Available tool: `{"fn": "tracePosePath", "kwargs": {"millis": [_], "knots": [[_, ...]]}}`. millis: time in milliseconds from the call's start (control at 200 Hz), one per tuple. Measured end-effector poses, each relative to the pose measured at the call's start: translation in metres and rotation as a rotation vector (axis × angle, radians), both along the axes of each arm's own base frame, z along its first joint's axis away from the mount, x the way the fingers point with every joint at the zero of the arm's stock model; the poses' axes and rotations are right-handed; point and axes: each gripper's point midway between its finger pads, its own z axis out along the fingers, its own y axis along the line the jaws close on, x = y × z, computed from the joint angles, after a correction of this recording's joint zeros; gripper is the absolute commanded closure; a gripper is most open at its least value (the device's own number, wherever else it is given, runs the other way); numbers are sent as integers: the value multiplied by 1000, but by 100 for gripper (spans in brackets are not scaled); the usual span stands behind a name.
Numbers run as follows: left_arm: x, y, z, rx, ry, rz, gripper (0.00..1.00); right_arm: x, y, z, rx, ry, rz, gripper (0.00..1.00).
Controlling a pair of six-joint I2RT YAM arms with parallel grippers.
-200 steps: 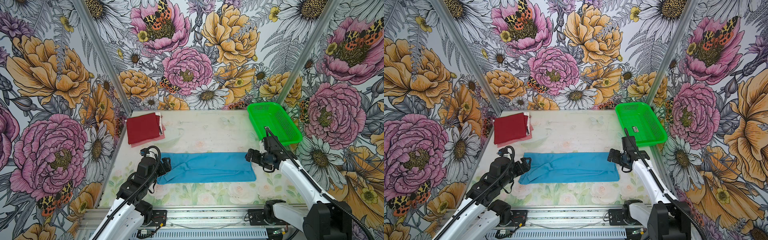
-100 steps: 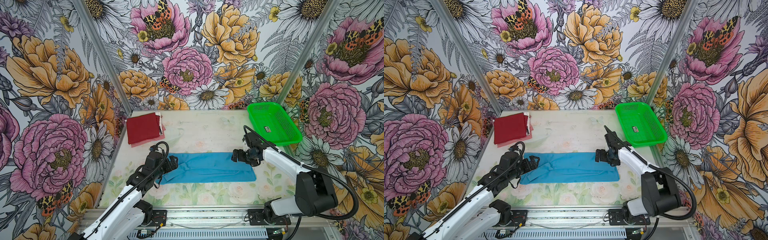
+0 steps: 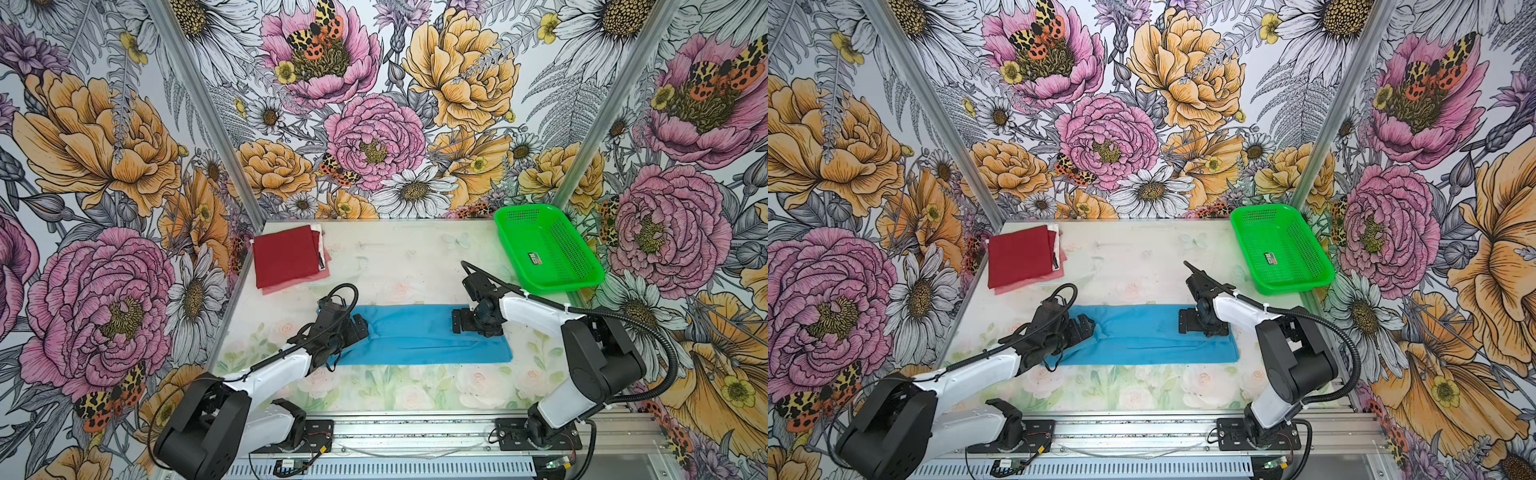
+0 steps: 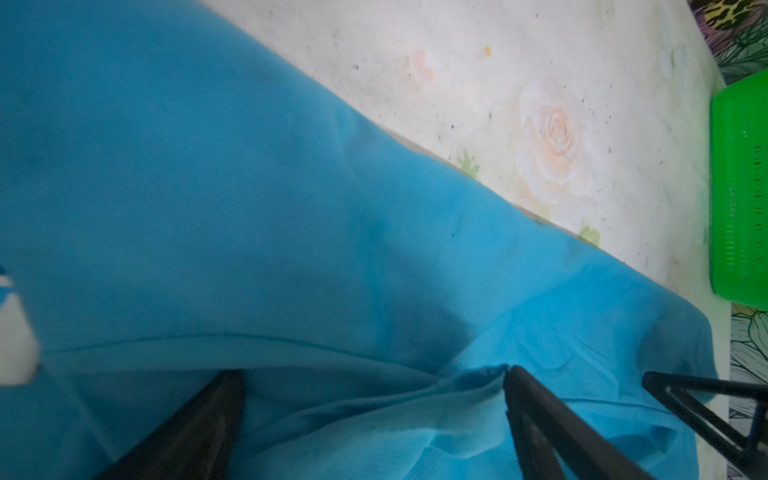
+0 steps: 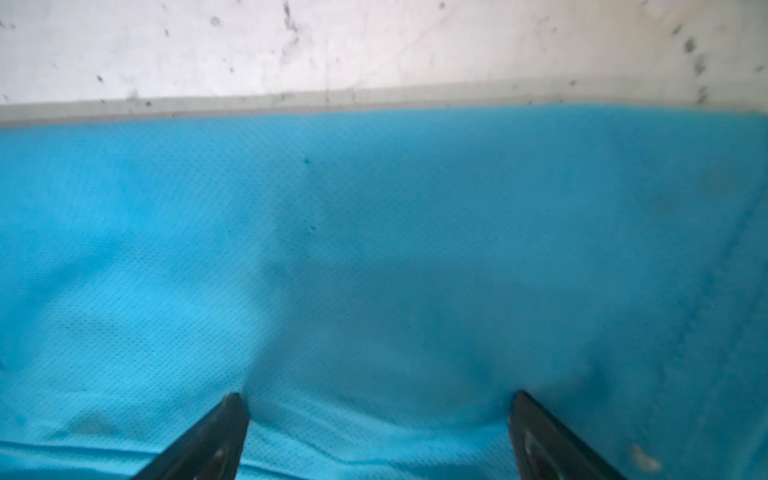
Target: Fold and stack the t-shirts
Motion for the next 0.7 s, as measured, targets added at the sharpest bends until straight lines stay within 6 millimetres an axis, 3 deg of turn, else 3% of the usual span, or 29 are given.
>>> {"fn": "tracePosePath", "kwargs": {"millis": [170,275,375,505,600,695], "knots": [[52,-17,1,-13,-36,-8,1,-20,10,-2,-14,-46,67,0],[95,-40,3,-37,-78,-44,1,-49,28,0,22,-43,123,1],[142,-70,5,-68,-128,-93,1,-82,56,3,72,-17,187,1],[188,-104,8,-110,-185,-146,1,-113,98,7,149,14,246,1],[215,-129,10,-140,-214,-185,1,-122,131,11,237,40,245,1],[233,-151,12,-159,-238,-228,1,-117,169,17,349,55,229,1]]}}
